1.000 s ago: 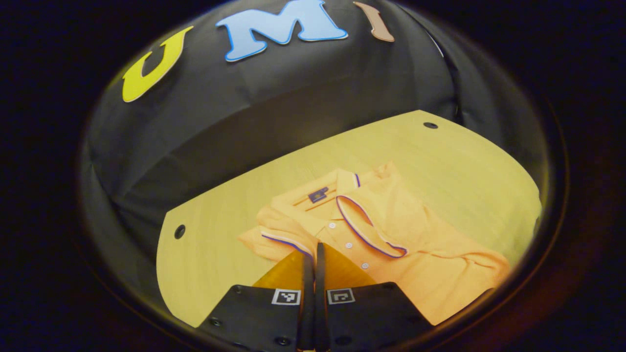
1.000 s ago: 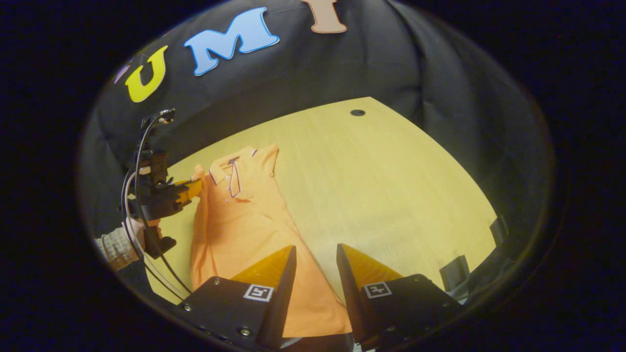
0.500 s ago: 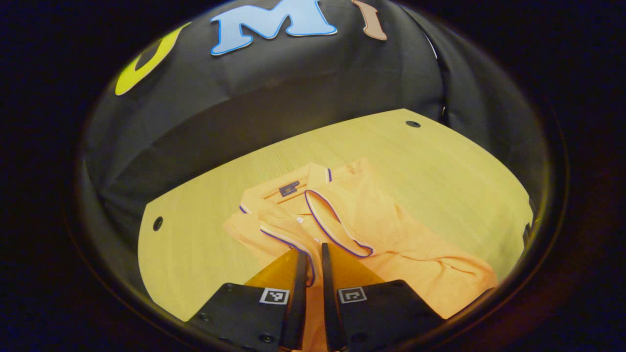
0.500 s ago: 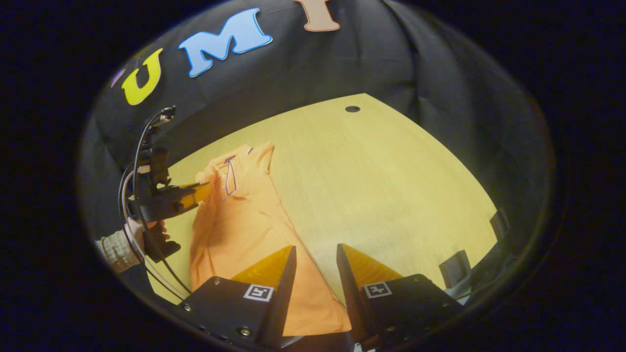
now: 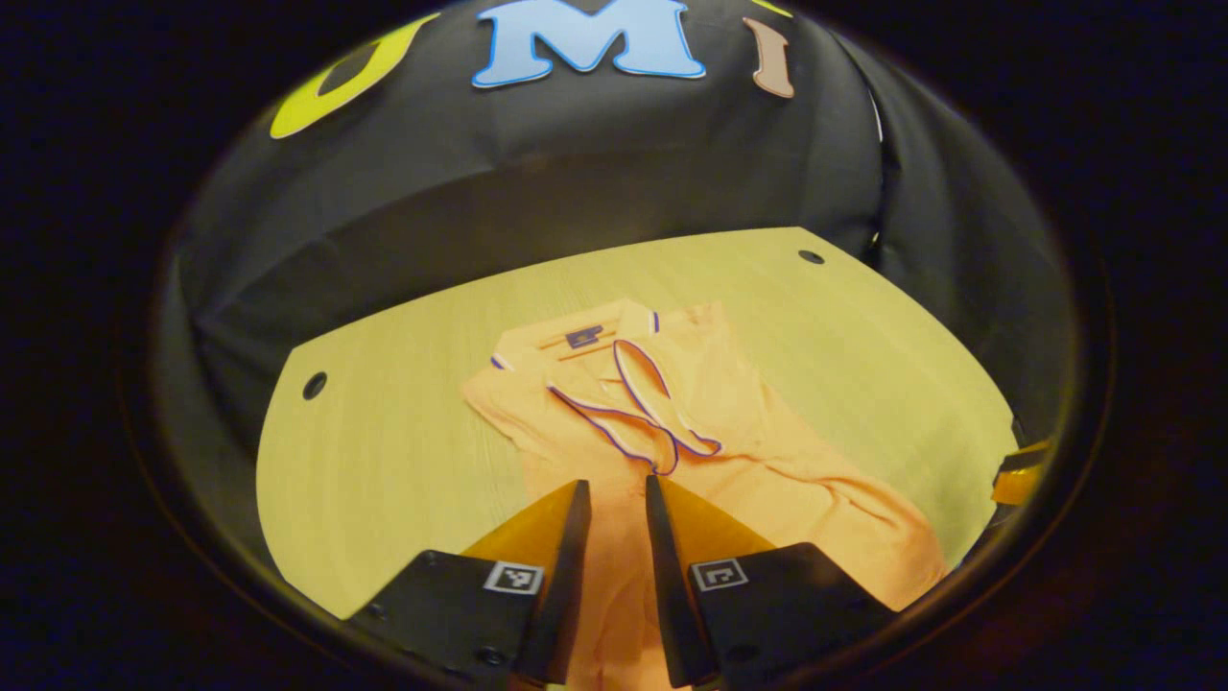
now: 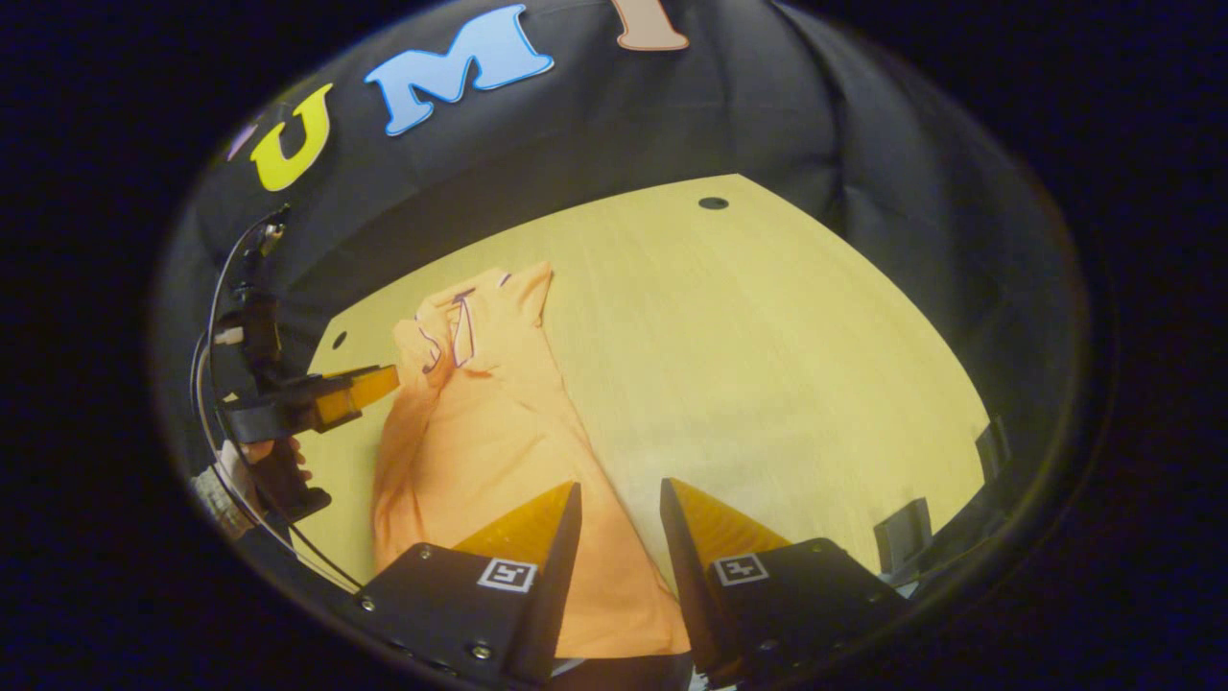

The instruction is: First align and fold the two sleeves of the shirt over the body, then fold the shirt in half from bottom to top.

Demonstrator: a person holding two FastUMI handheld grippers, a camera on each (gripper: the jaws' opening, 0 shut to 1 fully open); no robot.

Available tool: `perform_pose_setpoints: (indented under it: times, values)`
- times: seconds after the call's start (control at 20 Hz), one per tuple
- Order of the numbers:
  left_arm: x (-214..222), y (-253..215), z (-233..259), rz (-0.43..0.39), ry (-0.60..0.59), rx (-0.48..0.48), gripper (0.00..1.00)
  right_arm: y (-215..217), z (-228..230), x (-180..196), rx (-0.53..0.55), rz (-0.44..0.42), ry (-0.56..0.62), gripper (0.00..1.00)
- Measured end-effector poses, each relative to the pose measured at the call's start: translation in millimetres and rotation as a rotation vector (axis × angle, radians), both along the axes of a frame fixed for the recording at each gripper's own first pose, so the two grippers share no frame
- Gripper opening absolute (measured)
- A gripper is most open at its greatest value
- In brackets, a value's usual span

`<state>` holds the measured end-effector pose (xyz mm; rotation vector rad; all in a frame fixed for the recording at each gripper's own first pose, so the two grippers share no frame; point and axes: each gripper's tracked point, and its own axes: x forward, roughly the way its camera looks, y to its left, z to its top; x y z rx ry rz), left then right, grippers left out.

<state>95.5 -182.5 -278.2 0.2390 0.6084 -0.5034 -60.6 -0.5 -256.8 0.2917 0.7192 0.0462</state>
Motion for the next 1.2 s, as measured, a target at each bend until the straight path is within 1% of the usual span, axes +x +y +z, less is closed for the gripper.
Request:
perform_pose_setpoints:
  times: [0.05, 0.15, 0.2, 0.25, 0.3, 0.35, 0.4, 0.45, 0.55, 0.6, 0.65, 0.7, 0.75, 0.85, 0.9, 0.95, 1.0, 1.05, 1.1, 1.15, 1.2]
  values:
    - [-7, 10, -1, 0.008, 0.010, 0.000, 0.49, 2, -2, 2, -0.001, 0.012, 0.007, 0.52]
    - [-21, 33, -7, 0.029, 0.035, 0.007, 0.55, 5, -6, 4, -0.001, 0.037, 0.027, 0.52]
    - [-32, 43, -11, 0.039, 0.052, 0.007, 0.53, 7, -8, 4, -0.005, 0.047, 0.040, 0.52]
    - [-44, 53, -13, 0.046, 0.068, 0.005, 0.55, 8, -11, 5, -0.011, 0.059, 0.056, 0.53]
    - [-53, 62, -18, 0.056, 0.082, 0.009, 0.62, 9, -16, 5, -0.021, 0.071, 0.074, 0.53]
    - [-63, 71, -23, 0.067, 0.095, 0.016, 0.69, 12, -21, 3, -0.026, 0.091, 0.094, 0.46]
    - [-74, 80, -28, 0.078, 0.110, 0.023, 0.76, 13, -24, 3, -0.033, 0.109, 0.111, 0.58]
    - [-87, 87, -33, 0.083, 0.132, 0.026, 0.82, 15, -29, 0, -0.043, 0.131, 0.134, 0.60]
    - [-112, 98, -43, 0.092, 0.178, 0.033, 0.89, 19, -40, -8, -0.064, 0.169, 0.178, 0.60]
    - [-123, 101, -49, 0.095, 0.202, 0.040, 0.89, 21, -42, -13, -0.070, 0.187, 0.200, 0.63]
    - [-135, 106, -54, 0.097, 0.226, 0.049, 0.90, 23, -47, -16, -0.084, 0.200, 0.222, 0.81]
    - [-146, 110, -59, 0.099, 0.248, 0.060, 0.91, 24, -51, -19, -0.099, 0.215, 0.241, 0.84]
    - [-157, 114, -63, 0.102, 0.269, 0.072, 0.92, 26, -56, -23, -0.112, 0.229, 0.262, 0.85]
    - [-177, 122, -74, 0.114, 0.310, 0.093, 0.97, 31, -67, -34, -0.132, 0.260, 0.313, 0.86]
    - [-186, 125, -79, 0.126, 0.334, 0.101, 0.97, 34, -72, -40, -0.135, 0.276, 0.339, 0.87]
    - [-195, 127, -85, 0.138, 0.361, 0.105, 0.97, 36, -77, -46, -0.143, 0.289, 0.365, 0.93]
    - [-206, 129, -90, 0.146, 0.390, 0.110, 0.97, 37, -81, -53, -0.157, 0.303, 0.391, 0.95]
    - [-215, 130, -93, 0.148, 0.412, 0.116, 0.96, 39, -87, -58, -0.174, 0.314, 0.412, 0.96]
    - [-224, 131, -99, 0.144, 0.436, 0.127, 0.97, 39, -91, -64, -0.193, 0.330, 0.434, 0.96]
    - [-231, 132, -104, 0.137, 0.456, 0.145, 0.95, 39, -97, -71, -0.218, 0.346, 0.459, 0.95]
    - [-238, 135, -109, 0.129, 0.466, 0.172, 0.95, 40, -100, -77, -0.239, 0.365, 0.476, 0.95]
